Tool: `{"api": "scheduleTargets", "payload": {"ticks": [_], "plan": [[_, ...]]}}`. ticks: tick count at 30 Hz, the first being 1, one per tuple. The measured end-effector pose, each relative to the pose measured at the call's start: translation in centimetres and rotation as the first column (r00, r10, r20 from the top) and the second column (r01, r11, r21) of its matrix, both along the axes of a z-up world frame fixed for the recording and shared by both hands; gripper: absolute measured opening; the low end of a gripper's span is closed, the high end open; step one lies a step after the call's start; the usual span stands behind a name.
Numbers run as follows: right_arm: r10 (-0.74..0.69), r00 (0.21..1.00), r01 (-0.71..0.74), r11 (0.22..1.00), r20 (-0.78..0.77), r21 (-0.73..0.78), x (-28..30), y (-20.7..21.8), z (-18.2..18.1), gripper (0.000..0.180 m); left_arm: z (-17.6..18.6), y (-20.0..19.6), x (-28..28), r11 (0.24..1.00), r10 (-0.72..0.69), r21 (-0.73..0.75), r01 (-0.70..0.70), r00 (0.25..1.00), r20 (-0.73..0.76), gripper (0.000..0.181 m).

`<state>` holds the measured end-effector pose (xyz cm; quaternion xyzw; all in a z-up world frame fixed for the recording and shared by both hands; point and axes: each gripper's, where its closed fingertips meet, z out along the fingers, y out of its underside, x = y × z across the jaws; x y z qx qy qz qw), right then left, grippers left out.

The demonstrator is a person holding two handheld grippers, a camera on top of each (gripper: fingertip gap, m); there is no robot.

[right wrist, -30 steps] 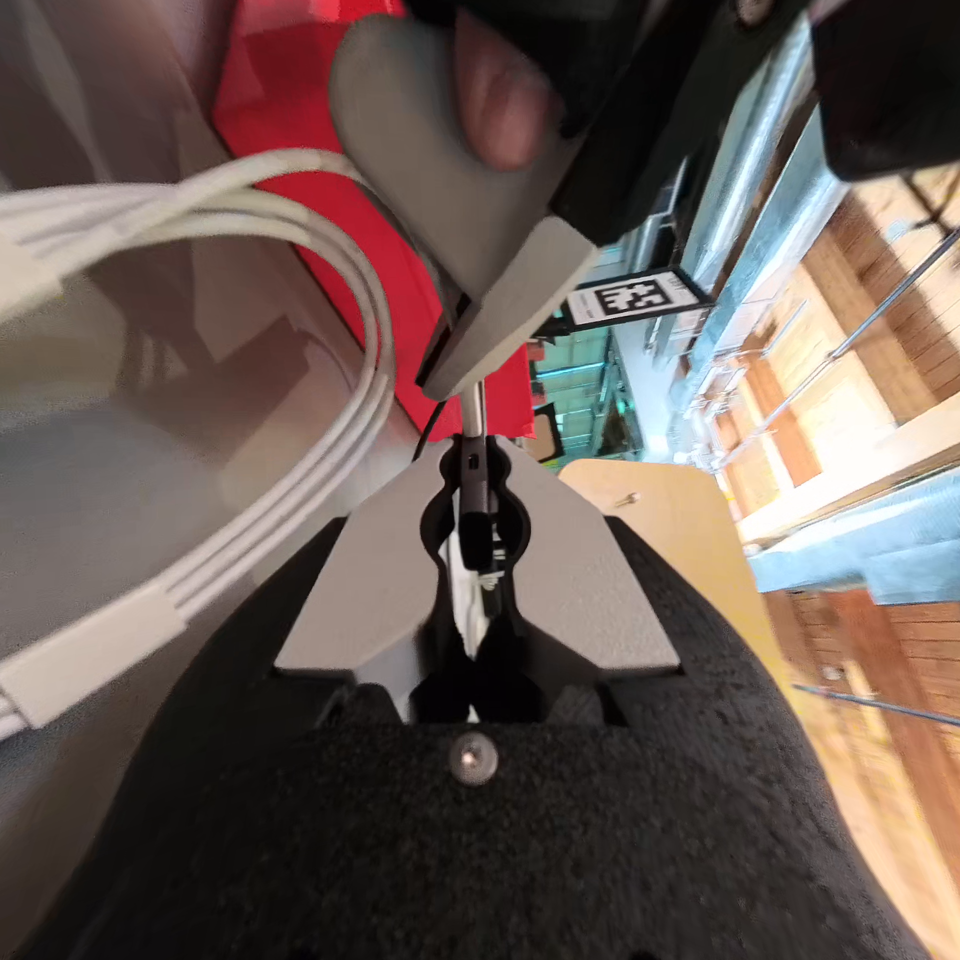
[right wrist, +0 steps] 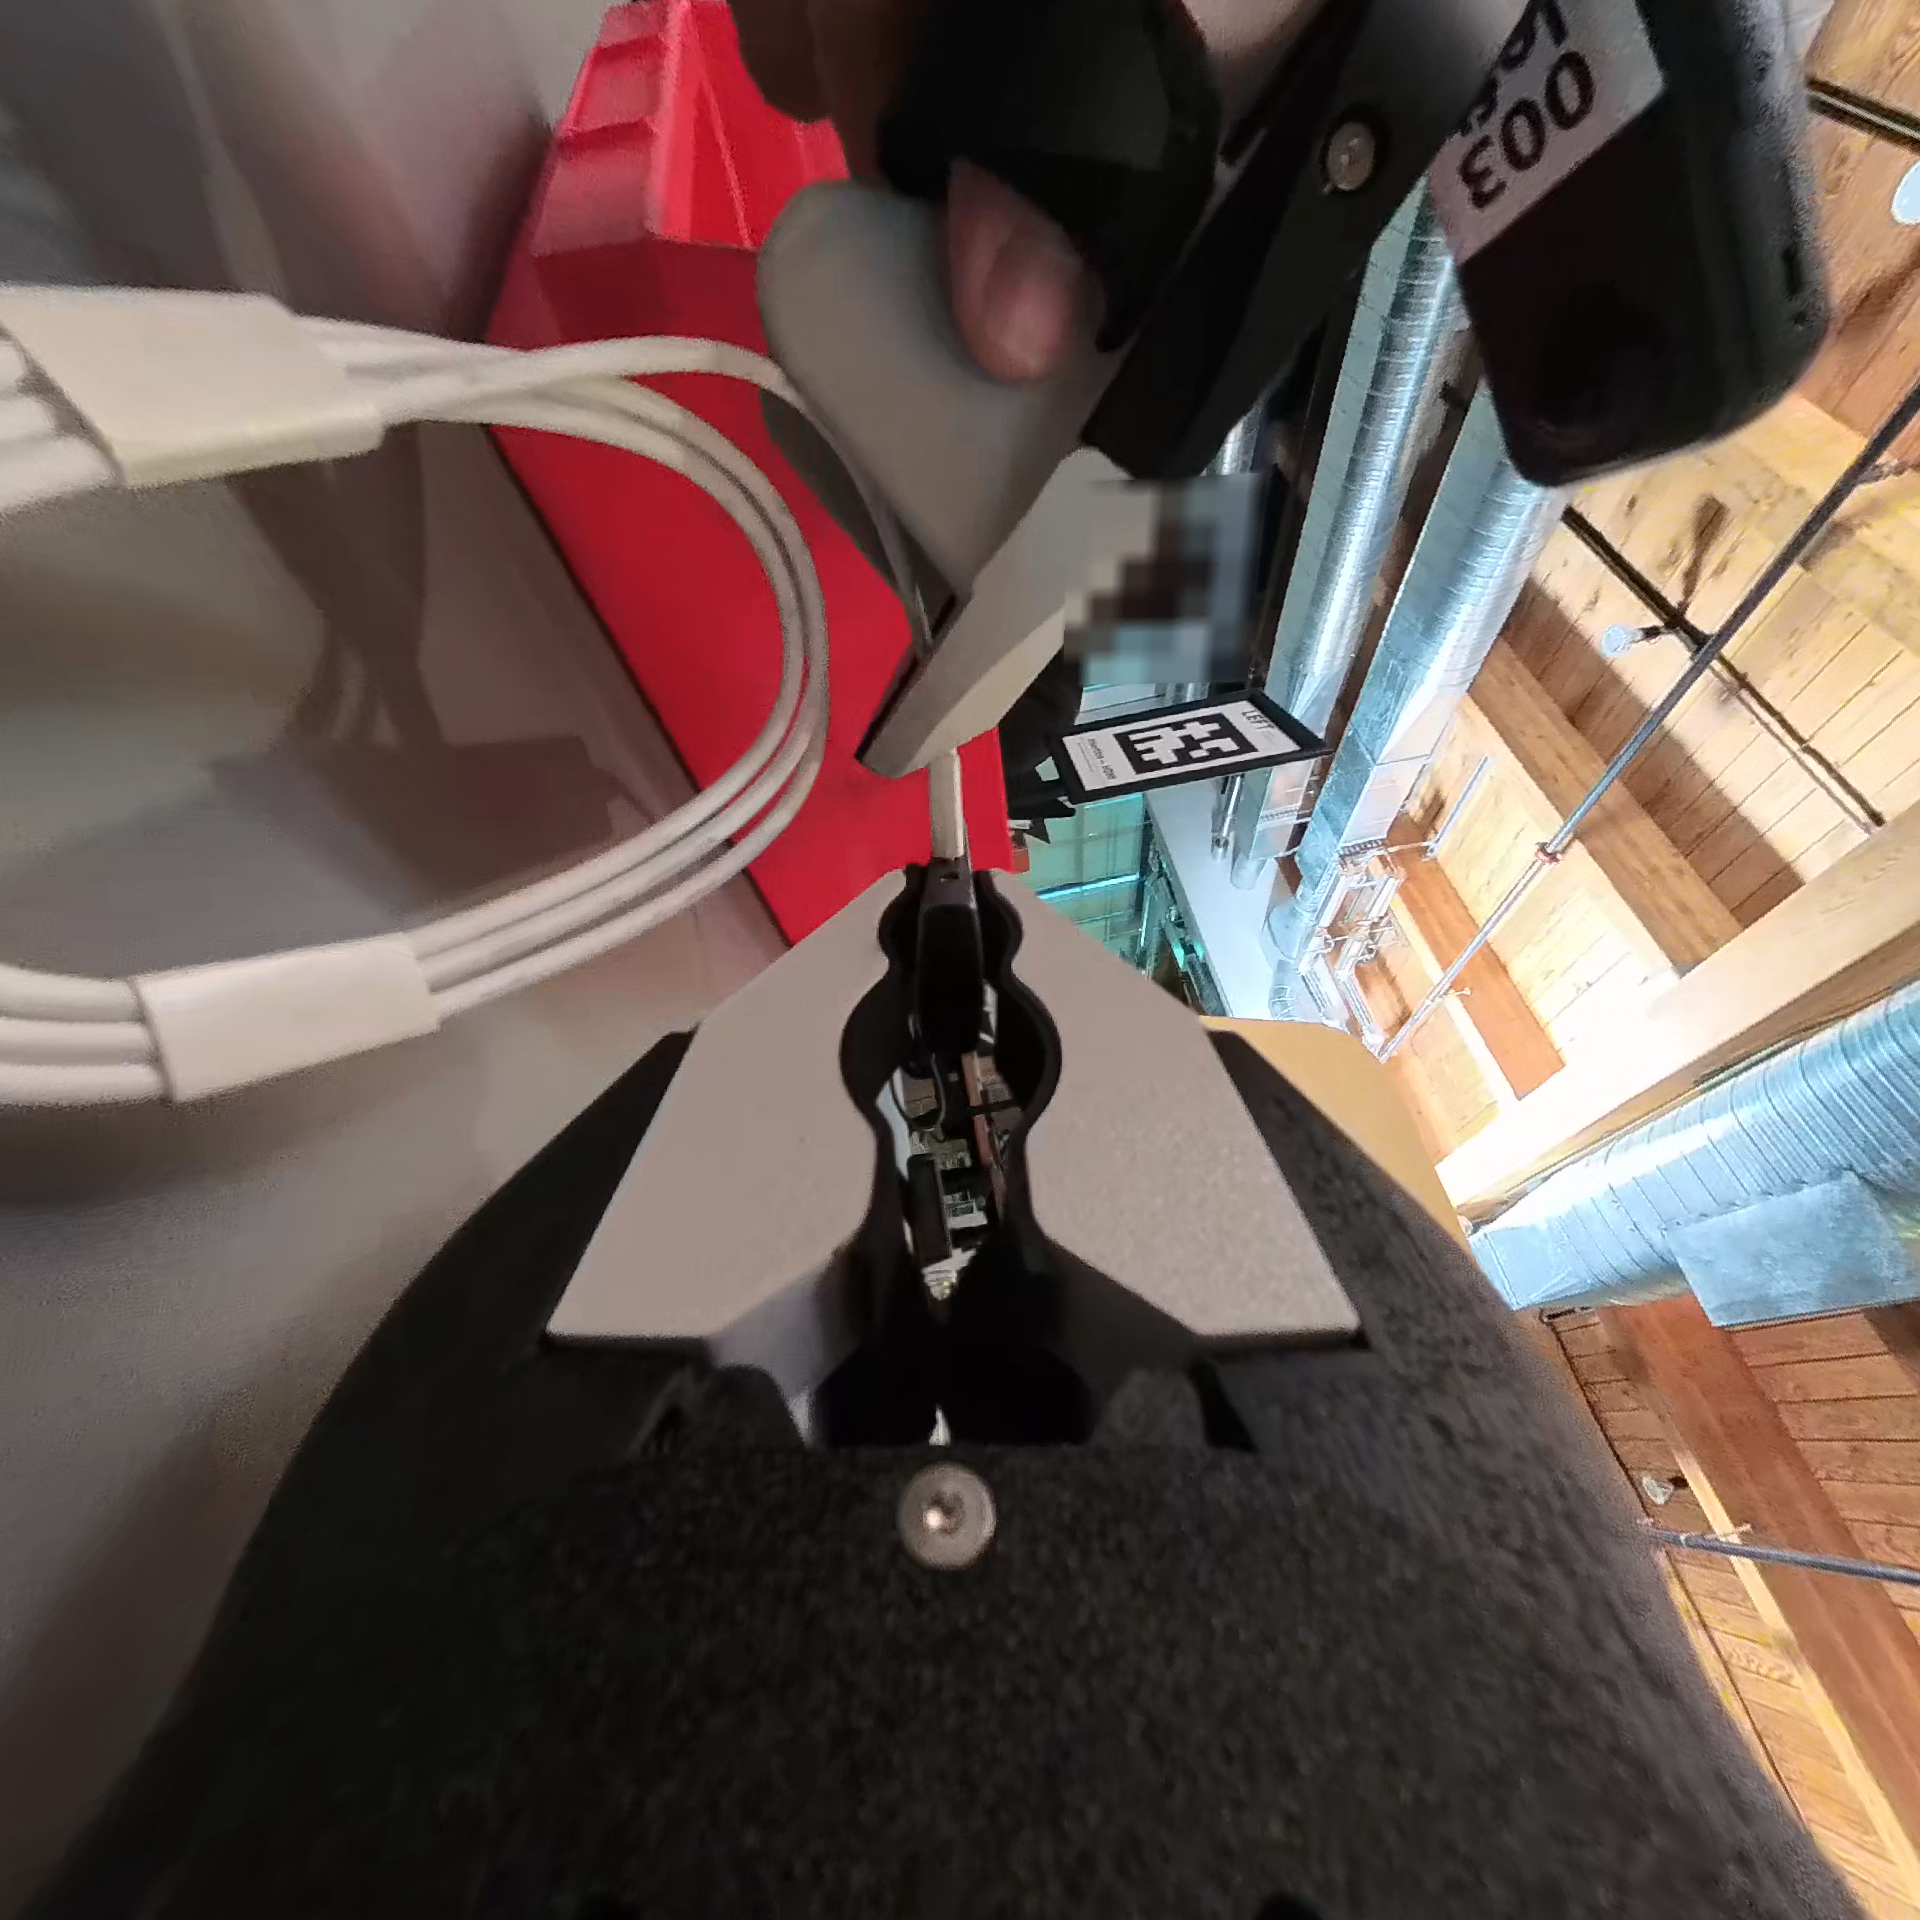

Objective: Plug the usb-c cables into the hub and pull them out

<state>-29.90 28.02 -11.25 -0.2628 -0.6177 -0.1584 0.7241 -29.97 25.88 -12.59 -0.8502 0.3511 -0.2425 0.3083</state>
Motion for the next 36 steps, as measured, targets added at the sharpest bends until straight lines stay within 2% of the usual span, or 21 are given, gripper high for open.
{"api": "scheduleTargets", "payload": {"ticks": [1, 4, 6, 9, 10, 12, 14, 16, 17, 20, 23, 28, 31, 34, 36], "plan": [[-0.004, 1.0, 0.004, 1.0, -0.012, 0.002, 0.1, 0.0, 0.3, 0.009, 0.2, 0.1, 0.1, 1.0, 0.004, 0.001, -0.004, 1.0, 0.021, 0.003], [0.004, 1.0, -0.004, 1.0, -0.019, -0.013, 0.3, 0.0, 0.3, 0.009, 0.2, -0.1, 0.2, 1.0, -0.001, 0.0, 0.001, 0.999, 0.034, 0.003], [-0.001, 1.0, 0.001, 1.0, -0.015, -0.011, 0.3, 0.0, 0.2, 0.009, 0.9, -0.2, 0.0, 1.0, -0.002, 0.026, 0.001, 0.999, 0.04, 0.014], [-0.022, 0.999, 0.02, 0.999, -0.042, -0.04, 0.8, 0.5, 0.4, 0.008, 6.5, -1.2, -0.8, 0.978, -0.1, 0.195, 0.077, 0.989, 0.112, 0.03], [-0.031, 0.997, 0.027, 0.998, -0.069, -0.063, 1.1, 0.8, 0.7, 0.009, 8.8, -0.8, -2.4, 0.96, -0.066, 0.277, 0.034, 0.992, 0.108, 0.035], [-0.041, 0.991, 0.024, 0.991, -0.129, -0.132, 1.4, 1.3, 1.2, 0.009, 12.4, 1.0, -7.4, 0.912, 0.111, 0.384, -0.144, 0.988, 0.107, 0.03], [-0.044, 0.989, 0.023, 0.989, -0.139, -0.149, 1.4, 1.6, 1.2, 0.009, 13.7, 2.9, -12.7, 0.864, 0.299, 0.387, -0.32, 0.947, 0.117, 0.032], [-0.034, 0.993, 0.016, 0.987, -0.111, -0.158, 1.1, 1.5, 0.6, 0.009, 11.7, 4.4, -16.5, 0.837, 0.463, 0.313, -0.449, 0.886, 0.032, 0.041], [-0.026, 0.995, 0.011, 0.988, -0.097, -0.157, 0.8, 1.3, 0.3, 0.009, 10.2, 5.0, -17.8, 0.825, 0.525, 0.262, -0.5, 0.851, -0.028, 0.04], [-0.013, 0.997, 0.002, 0.987, -0.07, -0.16, 0.6, 1.1, -0.2, 0.009, 5.4, 6.1, -18.2, 0.791, 0.611, 0.004, -0.612, 0.788, -0.076, 0.038], [-0.02, 0.997, 0.006, 0.985, -0.08, -0.174, 0.8, 1.2, -0.1, 0.009, 1.2, 7.1, -19.3, 0.672, 0.691, -0.241, -0.7, 0.71, -0.136, 0.047], [-0.029, 0.994, 0.007, 0.98, -0.108, -0.201, 1.1, 1.6, 0.2, 0.009, -1.9, 8.2, -21.4, 0.458, 0.795, -0.485, -0.745, 0.587, -0.152, 0.041], [-0.02, 0.994, -0.001, 0.98, -0.104, -0.198, 0.9, 1.4, 0.1, 0.008, -3.4, 6.7, -21.3, 0.374, 0.773, -0.55, -0.746, 0.579, -0.26, 0.036], [-0.016, 0.996, 0.001, 0.985, -0.084, -0.175, 0.8, 1.2, -0.1, 0.008, -4.4, 5.7, -22.2, 0.273, 0.779, -0.531, -0.802, 0.508, -0.367, 0.026], [-0.016, 0.997, 0.005, 0.988, -0.076, -0.155, 0.9, 1.0, -0.1, 0.008, -4.6, 5.6, -22.5, 0.221, 0.785, -0.518, -0.826, 0.466, -0.408, 0.026]]}}
